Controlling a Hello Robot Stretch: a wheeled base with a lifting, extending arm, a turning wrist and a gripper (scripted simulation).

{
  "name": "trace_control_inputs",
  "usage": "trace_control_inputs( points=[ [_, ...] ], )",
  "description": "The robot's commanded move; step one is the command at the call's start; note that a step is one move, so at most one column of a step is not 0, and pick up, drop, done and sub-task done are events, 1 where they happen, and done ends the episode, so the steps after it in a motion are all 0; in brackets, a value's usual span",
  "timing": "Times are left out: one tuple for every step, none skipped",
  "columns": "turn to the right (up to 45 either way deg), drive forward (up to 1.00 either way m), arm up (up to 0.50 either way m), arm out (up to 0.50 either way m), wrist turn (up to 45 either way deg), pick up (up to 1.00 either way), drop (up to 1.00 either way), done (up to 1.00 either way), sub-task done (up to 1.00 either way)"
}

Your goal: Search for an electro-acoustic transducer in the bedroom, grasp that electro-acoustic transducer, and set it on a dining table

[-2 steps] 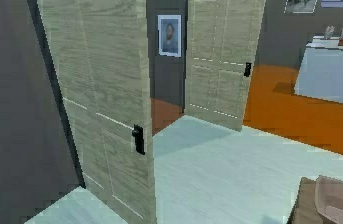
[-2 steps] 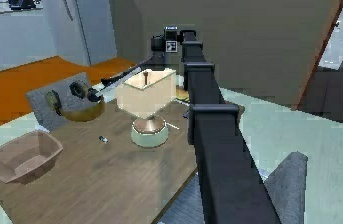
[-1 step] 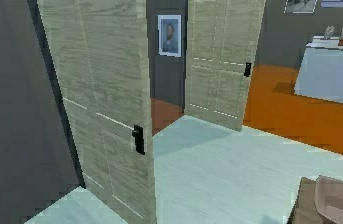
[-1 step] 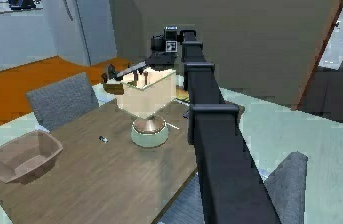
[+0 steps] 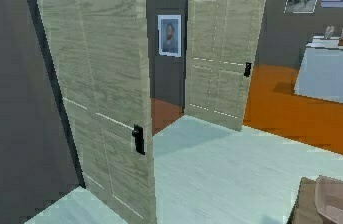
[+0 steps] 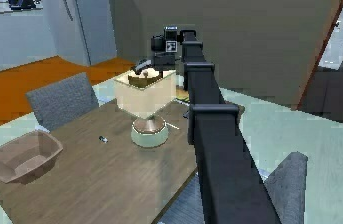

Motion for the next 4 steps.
trace_control_inputs(
  points=[
    [0.0,0.0,-0.04,0.0,0.0,0.0,0.0,0.0,0.0],
    [0.0,0.0,-0.32,0.0,0.0,0.0,0.0,0.0,0.0],
    [0.0,0.0,0.0,0.0,0.0,0.0,1.0,0.0,0.0],
    [0.0,0.0,0.04,0.0,0.0,0.0,0.0,0.0,0.0]
  ],
)
